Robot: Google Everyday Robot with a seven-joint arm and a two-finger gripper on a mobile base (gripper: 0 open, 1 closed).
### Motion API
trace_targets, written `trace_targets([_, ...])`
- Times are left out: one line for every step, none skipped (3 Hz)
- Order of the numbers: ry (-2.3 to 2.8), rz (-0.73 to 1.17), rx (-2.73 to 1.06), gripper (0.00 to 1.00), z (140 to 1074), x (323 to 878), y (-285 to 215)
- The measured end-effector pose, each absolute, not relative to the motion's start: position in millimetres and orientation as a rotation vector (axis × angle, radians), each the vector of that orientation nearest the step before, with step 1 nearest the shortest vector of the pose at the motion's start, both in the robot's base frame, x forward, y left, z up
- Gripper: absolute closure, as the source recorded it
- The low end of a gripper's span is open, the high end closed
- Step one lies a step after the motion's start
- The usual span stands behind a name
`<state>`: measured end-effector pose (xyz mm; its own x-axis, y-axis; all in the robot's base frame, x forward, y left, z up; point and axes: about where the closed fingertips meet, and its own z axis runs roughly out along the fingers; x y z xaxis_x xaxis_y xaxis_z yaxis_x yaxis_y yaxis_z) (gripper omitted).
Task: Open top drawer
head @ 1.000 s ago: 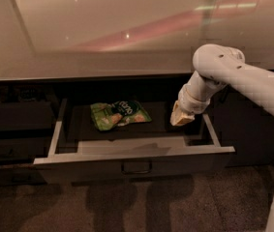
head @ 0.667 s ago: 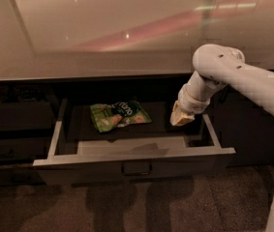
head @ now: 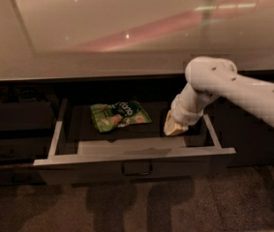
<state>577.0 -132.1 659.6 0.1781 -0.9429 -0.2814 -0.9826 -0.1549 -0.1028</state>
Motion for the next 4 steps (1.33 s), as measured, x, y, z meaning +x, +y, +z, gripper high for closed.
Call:
trace_targets([1.807,0.222,-2.258,1.00,633.0,549.2,-113.7])
trace_targets([1.783,0.196,-2.301,1.00,616.3,528.1,-104.6])
trace_targets([1.783,0.195,-2.301,1.00,616.7,528.7,-104.8])
trace_targets([1.785,0.169,-2.296,1.00,612.3,517.3,-106.0])
